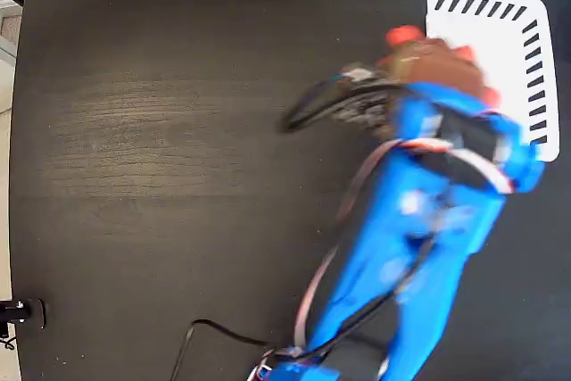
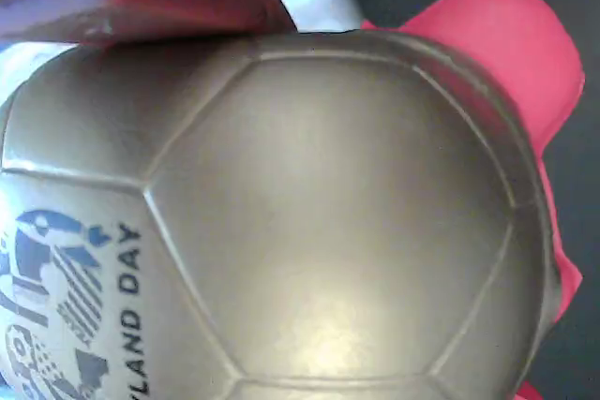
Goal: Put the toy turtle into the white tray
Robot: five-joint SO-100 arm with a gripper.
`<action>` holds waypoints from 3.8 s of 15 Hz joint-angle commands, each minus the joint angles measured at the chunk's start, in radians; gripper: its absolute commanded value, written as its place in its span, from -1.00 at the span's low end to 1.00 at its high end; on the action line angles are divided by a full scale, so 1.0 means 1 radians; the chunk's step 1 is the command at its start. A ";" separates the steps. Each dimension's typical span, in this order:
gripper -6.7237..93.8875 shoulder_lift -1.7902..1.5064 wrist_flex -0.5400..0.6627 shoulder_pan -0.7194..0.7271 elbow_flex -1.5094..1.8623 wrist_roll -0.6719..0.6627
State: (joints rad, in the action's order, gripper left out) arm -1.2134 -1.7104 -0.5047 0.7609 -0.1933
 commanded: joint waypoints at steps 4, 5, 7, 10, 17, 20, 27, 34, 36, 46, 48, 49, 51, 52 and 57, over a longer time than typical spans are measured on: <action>-0.93 0.268 -0.023 -0.170 -0.414 0.015; -0.93 0.337 -0.025 -0.187 -0.486 0.040; -0.87 0.457 -0.025 -0.202 -0.607 0.066; -0.87 0.552 -0.025 -0.201 -0.681 0.095; -0.62 0.624 -0.025 -0.179 -0.729 0.097; 0.13 0.620 -0.025 -0.176 -0.712 0.095; 0.30 0.578 -0.025 -0.181 -0.672 0.087; -0.87 0.195 -0.021 -0.146 -0.344 0.124; -0.87 0.015 -0.021 -0.110 -0.161 0.123; -0.87 -1.057 0.385 0.388 1.167 0.351; -0.87 -1.233 0.449 0.443 1.348 0.370; -0.87 -1.321 0.489 0.462 1.445 0.373; -0.87 -1.519 0.571 0.486 1.654 0.364; -0.87 -1.629 0.598 0.488 1.750 0.350; -0.87 -1.983 0.537 0.466 1.997 0.291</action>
State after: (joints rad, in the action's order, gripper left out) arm -3.1370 -1.1582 -0.0199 2.7474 0.0997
